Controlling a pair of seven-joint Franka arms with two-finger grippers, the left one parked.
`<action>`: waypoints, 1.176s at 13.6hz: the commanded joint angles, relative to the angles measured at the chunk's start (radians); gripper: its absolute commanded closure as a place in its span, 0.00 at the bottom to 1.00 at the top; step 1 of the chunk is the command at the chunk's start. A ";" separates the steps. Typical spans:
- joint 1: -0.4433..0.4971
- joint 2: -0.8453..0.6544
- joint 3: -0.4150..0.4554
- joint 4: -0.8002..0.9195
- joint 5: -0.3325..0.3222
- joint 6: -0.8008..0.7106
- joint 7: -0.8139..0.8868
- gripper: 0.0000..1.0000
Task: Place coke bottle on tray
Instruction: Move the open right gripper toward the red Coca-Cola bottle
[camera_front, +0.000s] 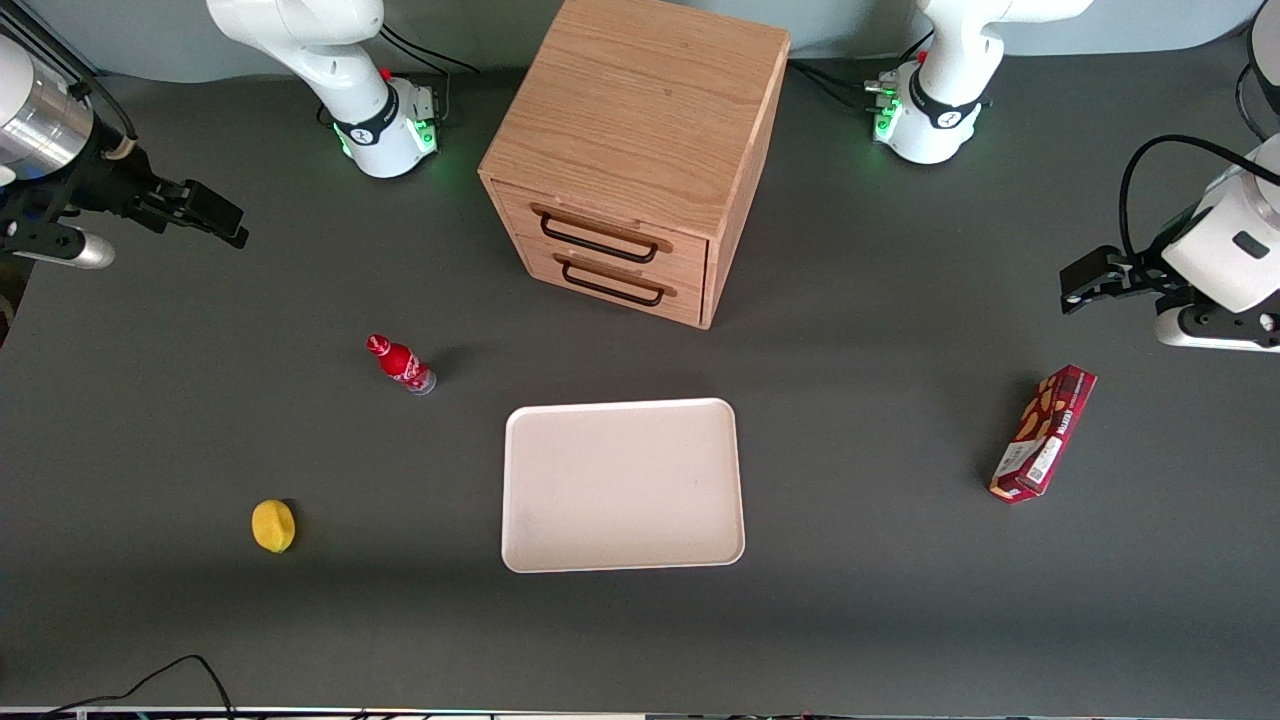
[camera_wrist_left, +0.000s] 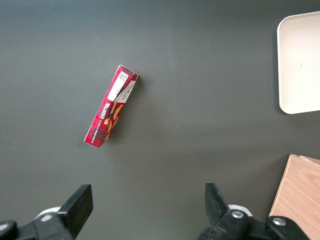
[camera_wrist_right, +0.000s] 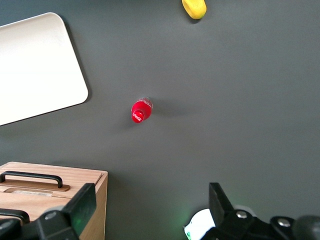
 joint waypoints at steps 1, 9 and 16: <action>0.000 0.027 -0.014 0.054 0.033 -0.048 0.005 0.00; 0.006 0.040 0.079 -0.422 0.034 0.460 0.004 0.00; 0.009 0.147 0.083 -0.696 0.030 0.927 0.027 0.00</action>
